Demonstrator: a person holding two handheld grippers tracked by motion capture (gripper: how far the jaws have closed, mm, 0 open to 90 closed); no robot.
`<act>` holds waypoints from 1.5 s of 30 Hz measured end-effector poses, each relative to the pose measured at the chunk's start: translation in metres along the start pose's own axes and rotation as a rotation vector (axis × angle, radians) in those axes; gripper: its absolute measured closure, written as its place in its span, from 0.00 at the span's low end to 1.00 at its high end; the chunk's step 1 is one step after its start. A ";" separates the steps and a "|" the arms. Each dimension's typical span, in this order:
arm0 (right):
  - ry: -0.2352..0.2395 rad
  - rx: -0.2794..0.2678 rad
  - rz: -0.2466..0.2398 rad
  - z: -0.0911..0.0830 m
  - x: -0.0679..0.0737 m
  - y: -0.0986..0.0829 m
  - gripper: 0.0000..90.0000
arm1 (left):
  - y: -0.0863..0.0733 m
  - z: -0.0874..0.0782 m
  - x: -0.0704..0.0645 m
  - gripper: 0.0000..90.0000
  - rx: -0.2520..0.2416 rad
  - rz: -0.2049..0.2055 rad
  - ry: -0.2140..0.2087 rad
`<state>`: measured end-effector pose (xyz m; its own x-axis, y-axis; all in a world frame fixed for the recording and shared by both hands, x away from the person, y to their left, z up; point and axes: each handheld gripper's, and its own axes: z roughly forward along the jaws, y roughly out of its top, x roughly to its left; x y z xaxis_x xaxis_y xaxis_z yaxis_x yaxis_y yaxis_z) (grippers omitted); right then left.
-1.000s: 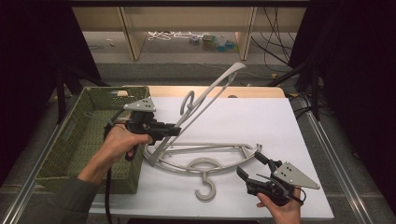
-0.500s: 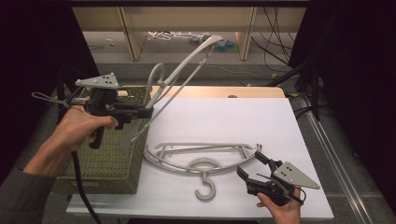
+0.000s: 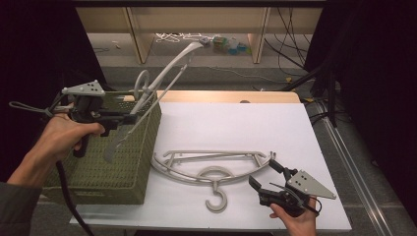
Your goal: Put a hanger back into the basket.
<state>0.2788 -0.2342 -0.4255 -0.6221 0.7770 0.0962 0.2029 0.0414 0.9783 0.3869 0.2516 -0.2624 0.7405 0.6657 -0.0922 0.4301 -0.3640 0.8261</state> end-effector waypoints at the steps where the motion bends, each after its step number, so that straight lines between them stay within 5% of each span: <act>1: 0.002 0.000 0.001 0.000 0.000 0.000 0.18 | -0.002 -0.001 0.001 0.90 0.007 0.006 0.008; 25: 0.004 -0.005 0.000 0.002 0.000 -0.002 0.18 | -0.065 -0.030 0.042 0.90 0.110 0.016 0.159; 29: -0.005 0.010 -0.004 0.001 0.000 -0.001 0.18 | -0.077 -0.034 0.046 0.90 0.117 0.012 0.170; 31: -0.006 0.008 -0.003 0.002 -0.001 -0.002 0.18 | -0.081 -0.038 0.049 0.90 0.161 0.056 0.170; 34: -0.003 0.012 0.003 0.002 -0.001 -0.002 0.18 | -0.089 -0.040 0.053 0.90 0.173 0.066 0.175; 45: -0.002 0.029 -0.002 0.002 0.000 -0.002 0.18 | -0.110 -0.037 0.060 0.90 0.212 0.045 0.182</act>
<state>0.2800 -0.2334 -0.4274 -0.6209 0.7782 0.0940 0.2233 0.0607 0.9729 0.3647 0.3563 -0.3381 0.6648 0.7446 0.0594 0.5112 -0.5115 0.6907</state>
